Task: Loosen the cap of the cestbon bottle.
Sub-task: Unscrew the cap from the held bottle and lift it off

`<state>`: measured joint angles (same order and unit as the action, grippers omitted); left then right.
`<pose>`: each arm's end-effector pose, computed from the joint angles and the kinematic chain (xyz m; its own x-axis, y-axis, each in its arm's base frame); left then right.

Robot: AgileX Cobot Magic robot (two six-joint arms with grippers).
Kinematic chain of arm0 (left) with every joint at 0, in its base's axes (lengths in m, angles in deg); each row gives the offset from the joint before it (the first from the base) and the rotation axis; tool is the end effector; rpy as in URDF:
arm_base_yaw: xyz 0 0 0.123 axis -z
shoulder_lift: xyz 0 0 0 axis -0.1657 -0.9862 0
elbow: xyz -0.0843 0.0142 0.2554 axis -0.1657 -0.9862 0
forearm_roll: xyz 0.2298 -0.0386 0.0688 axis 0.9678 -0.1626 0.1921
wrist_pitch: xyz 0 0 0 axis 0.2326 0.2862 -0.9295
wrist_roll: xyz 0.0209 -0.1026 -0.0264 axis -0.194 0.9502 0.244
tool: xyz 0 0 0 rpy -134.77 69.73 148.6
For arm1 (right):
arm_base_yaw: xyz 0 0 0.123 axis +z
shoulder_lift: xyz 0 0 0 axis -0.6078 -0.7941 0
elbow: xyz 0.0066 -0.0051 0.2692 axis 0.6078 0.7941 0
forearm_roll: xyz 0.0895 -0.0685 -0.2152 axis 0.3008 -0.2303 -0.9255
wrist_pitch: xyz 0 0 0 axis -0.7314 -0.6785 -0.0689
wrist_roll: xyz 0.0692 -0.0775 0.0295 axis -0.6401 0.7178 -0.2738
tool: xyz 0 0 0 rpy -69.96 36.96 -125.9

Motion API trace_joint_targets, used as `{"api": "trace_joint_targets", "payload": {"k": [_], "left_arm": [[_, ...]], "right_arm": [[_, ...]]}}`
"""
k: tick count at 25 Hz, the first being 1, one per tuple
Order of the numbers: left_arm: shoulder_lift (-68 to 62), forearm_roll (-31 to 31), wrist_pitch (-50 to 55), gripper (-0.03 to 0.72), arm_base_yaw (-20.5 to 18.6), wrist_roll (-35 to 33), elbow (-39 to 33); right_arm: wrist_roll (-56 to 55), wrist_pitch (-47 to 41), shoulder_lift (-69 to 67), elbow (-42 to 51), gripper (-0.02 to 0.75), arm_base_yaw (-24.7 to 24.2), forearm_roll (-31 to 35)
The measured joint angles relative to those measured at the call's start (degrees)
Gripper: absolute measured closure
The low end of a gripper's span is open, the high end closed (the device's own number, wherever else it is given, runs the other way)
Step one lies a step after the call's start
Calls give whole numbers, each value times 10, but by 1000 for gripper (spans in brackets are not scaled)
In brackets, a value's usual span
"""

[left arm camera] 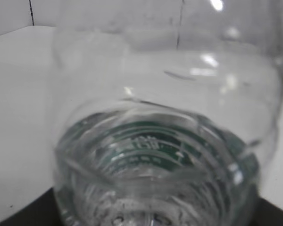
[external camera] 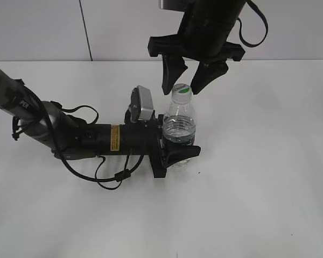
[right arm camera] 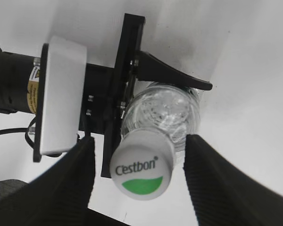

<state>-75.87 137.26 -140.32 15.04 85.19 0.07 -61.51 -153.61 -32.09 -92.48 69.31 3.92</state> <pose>0.3305 -0.2513 0.0392 -0.0734 0.1782 -0.9812 0.9915 0.1186 -0.0526 0.3413 0.2419 0.2362 -0.9184 -0.3485 -0.1875 -0.3892 0.8813 0.2682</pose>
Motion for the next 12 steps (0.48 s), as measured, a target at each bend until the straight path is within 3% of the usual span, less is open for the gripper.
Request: {"api": "trace_joint_targets", "payload": {"k": [12], "left_arm": [[0, 0, 0, 286, 0, 0, 0]], "right_arm": [[-19, 0, 1, 0, 302, 0, 0]]}}
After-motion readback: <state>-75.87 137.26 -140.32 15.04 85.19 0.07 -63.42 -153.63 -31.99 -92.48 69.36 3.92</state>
